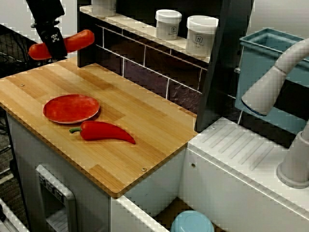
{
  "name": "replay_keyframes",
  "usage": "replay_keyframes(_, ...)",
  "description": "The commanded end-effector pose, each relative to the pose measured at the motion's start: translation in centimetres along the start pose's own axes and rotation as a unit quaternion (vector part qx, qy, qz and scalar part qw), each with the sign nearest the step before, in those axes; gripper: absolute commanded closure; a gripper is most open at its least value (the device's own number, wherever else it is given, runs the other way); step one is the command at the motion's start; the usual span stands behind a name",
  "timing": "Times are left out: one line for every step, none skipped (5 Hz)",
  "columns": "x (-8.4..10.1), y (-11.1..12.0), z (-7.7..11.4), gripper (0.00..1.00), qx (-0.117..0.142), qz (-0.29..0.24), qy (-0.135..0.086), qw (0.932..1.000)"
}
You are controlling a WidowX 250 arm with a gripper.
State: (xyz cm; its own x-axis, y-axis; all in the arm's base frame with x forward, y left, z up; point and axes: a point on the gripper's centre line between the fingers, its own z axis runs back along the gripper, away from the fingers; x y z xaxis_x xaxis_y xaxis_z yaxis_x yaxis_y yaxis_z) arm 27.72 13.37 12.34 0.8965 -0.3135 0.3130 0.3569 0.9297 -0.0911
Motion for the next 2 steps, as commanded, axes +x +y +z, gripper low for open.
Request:
replay_keyframes(0.3, -0.4, 4.2, 1.00, 0.019, -0.025, -0.033, 0.9990)
replay_keyframes(0.4, -1.7, 4.2, 1.00, 0.026, -0.042, -0.044, 0.9978)
